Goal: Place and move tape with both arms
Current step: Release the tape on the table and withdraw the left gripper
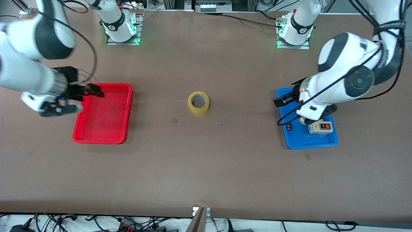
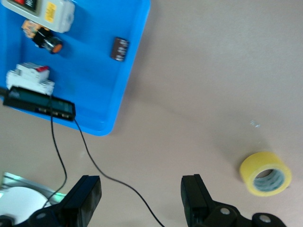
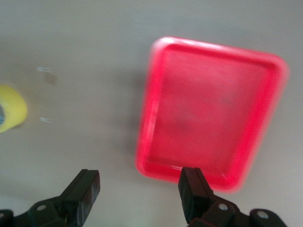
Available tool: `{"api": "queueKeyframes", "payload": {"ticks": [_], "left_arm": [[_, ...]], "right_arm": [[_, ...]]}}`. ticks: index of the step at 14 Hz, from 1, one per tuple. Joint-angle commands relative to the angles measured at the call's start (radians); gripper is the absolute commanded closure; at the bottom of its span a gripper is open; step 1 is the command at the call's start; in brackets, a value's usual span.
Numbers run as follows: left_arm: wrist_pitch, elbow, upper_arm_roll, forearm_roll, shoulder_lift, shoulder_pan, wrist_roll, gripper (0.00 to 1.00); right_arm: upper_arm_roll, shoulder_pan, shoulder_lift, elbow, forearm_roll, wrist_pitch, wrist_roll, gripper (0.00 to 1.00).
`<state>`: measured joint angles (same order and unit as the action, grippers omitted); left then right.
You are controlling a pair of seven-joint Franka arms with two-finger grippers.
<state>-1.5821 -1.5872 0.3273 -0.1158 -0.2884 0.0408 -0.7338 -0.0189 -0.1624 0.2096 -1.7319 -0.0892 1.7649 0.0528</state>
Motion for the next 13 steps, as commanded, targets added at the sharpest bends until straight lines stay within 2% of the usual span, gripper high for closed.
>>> {"api": "queueKeyframes", "payload": {"ticks": [1,2,5,9,11,13], "left_arm": [[0.037,-0.036,0.007,0.04,0.066,0.033,0.092,0.0],[0.065,-0.04,-0.005,0.045,0.095,0.036,0.155,0.0],[0.083,-0.074,-0.143,0.044,0.198,-0.01,0.342,0.0],[0.12,-0.074,-0.235,0.048,0.285,-0.015,0.607,0.0],[0.12,-0.047,-0.26,0.057,0.298,-0.01,0.755,0.0],[0.103,-0.007,-0.258,0.134,0.295,-0.01,0.887,0.0]], "right_arm": [[0.004,-0.115,0.086,0.038,-0.02,0.08,-0.042,0.0],[0.004,-0.165,0.131,0.049,-0.018,0.109,-0.091,0.0],[0.004,-0.287,0.259,0.113,-0.02,0.186,-0.267,0.0],[0.002,-0.436,0.372,0.147,-0.02,0.322,-0.523,0.0],[0.002,-0.477,0.407,0.147,-0.02,0.379,-0.6,0.0],[0.004,-0.519,0.422,0.143,-0.017,0.398,-0.628,0.0]]}}
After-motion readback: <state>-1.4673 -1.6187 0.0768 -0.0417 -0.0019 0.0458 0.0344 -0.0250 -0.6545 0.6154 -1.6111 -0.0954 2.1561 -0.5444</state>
